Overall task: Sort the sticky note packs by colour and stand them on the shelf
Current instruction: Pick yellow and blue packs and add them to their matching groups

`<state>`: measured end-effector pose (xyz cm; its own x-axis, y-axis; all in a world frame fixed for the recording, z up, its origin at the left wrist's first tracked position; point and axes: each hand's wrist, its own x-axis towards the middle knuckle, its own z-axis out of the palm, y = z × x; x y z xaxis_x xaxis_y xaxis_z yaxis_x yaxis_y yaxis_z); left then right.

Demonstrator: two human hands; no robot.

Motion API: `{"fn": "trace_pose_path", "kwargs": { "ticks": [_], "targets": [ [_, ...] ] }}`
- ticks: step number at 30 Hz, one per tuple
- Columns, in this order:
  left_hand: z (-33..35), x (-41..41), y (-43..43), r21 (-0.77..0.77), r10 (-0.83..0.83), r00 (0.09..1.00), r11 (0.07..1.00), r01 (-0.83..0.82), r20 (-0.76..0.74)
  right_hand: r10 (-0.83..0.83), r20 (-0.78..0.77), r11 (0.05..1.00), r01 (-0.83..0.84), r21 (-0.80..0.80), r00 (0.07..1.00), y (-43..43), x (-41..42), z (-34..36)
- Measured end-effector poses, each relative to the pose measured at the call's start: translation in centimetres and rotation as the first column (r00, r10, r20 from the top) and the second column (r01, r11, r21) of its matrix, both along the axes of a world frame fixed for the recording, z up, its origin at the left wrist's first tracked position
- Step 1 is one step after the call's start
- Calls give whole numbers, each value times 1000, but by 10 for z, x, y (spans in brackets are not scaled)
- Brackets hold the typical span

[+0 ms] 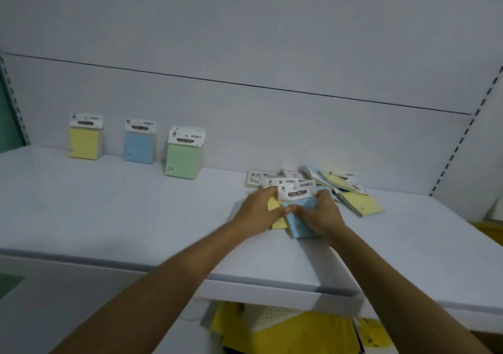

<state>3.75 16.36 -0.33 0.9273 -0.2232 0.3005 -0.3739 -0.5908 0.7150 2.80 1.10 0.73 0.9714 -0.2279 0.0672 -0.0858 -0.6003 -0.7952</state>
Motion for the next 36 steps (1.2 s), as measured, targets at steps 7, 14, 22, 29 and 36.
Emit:
{"fn": "trace_pose_path", "kwargs": {
  "ticks": [7,14,22,29,36],
  "targets": [
    [4,-62,66,-65,-40,995,997,34,-90,-153,106,987,157,-33,983,74,-79,-6],
    [9,-117,216,-278,173,984,944,-175,-32,-65,227,995,81,-61,972,213,-111,6],
    [7,-140,368,277,350,876,852,-445,331,201,224,972,-165,-170,954,334,-101,19],
    [8,-97,419,339,378,852,798,-498,362,284,259,948,-230,-220,923,383,-45,21],
    [14,-3,466,361,363,861,797,-485,355,183,326,983,-176,-49,928,417,61,15]
  ]
}}
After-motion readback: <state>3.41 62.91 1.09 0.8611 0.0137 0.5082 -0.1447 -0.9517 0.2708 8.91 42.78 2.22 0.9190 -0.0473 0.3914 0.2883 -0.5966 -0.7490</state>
